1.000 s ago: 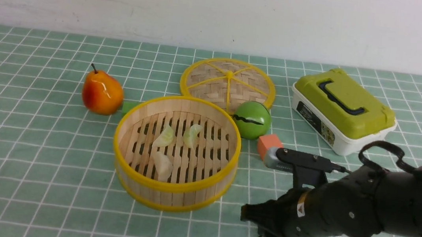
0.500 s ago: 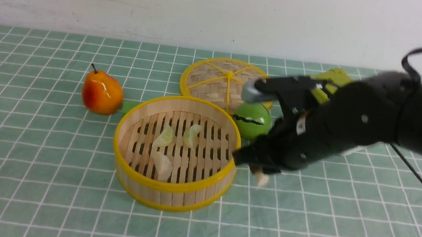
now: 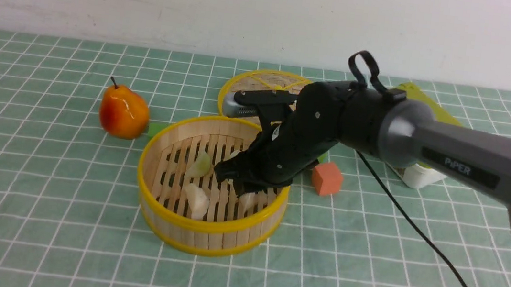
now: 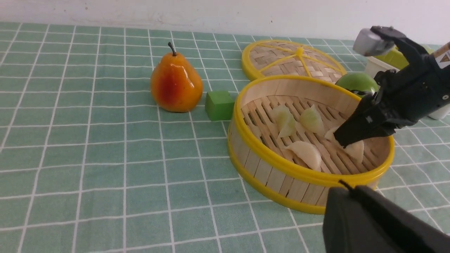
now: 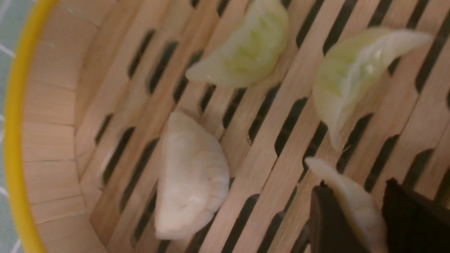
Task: Put the dumplings into the steamer on the table with the blue tablecloth.
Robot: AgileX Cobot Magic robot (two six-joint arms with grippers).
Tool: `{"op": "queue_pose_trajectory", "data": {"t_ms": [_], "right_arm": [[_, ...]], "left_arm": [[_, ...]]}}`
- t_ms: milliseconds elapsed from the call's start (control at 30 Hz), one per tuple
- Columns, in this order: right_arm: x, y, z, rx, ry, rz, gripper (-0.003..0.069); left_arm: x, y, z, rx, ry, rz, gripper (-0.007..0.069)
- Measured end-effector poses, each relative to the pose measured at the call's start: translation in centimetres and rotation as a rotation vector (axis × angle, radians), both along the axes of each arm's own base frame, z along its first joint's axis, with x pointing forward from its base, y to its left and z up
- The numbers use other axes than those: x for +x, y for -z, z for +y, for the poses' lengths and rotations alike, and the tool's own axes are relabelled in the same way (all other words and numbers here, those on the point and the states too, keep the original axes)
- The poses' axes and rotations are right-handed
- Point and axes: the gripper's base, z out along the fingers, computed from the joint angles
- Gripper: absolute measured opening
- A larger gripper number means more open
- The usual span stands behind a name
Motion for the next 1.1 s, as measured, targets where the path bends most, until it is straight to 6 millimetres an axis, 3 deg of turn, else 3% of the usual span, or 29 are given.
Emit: {"op": "queue_pose_trajectory", "data": {"t_ms": [133,233,300,400,467,533,567,633,800,833,900,933,967,1100], "right_arm": [[-0.1,-0.4,0.0,0.001,-0.002,0.003,0.0369],[-0.5,-1.5,-0.3,-0.005,-0.011,0.006,0.0377],[-1.4,-4.6,-1.1,-0.018,-0.034,-0.027,0.0347],[-3.5,-11.5,-3.4,-0.044,-0.073,-0.167,0.0259],[-6.0,-17.1,-5.5,-0.044,-0.086,-0.298,0.0184],[-9.1,-21.5,-7.9,-0.039,-0.080,-0.409,0.0097],[-11.1,-23.0,-9.3,-0.037,-0.077,-0.448,0.0040],[-13.9,-24.2,-11.1,-0.024,-0.071,-0.488,-0.0006],[-18.6,-20.4,-14.2,0.026,-0.040,-0.535,-0.0020],[-18.8,-20.1,-14.3,0.032,-0.034,-0.537,-0.0020],[-20.2,-17.2,-15.2,0.089,-0.005,-0.593,-0.0020],[-20.5,-17.1,-15.4,0.111,0.004,-0.623,-0.0020],[-21.4,-14.8,-16.0,0.135,0.014,-0.653,-0.0020],[-23.2,-11.4,-17.2,0.190,0.032,-0.739,-0.0019]], "left_arm": [[0.0,0.0,0.0,0.001,-0.001,0.003,0.0013],[0.0,0.1,0.0,0.002,-0.003,0.005,0.0015],[0.0,0.1,0.0,0.003,-0.004,0.007,0.0017],[0.0,0.1,0.0,0.003,-0.004,0.008,0.0020],[0.0,0.1,0.0,0.003,-0.004,0.008,0.0021],[0.0,0.1,0.0,0.003,-0.004,0.008,0.0023],[0.0,0.1,0.0,0.003,-0.004,0.008,0.0025],[0.0,0.1,0.0,0.003,-0.004,0.008,0.0028],[0.0,0.1,0.0,0.003,-0.004,0.008,0.0036],[0.0,0.1,0.0,0.003,-0.004,0.008,0.0036],[0.0,0.1,0.0,0.003,-0.004,0.008,0.0037],[0.0,0.1,0.0,0.003,-0.004,0.008,0.0038],[0.0,0.1,0.0,0.003,-0.004,0.008,0.0039],[0.0,0.1,0.0,0.003,-0.004,0.008,0.0039]]}}
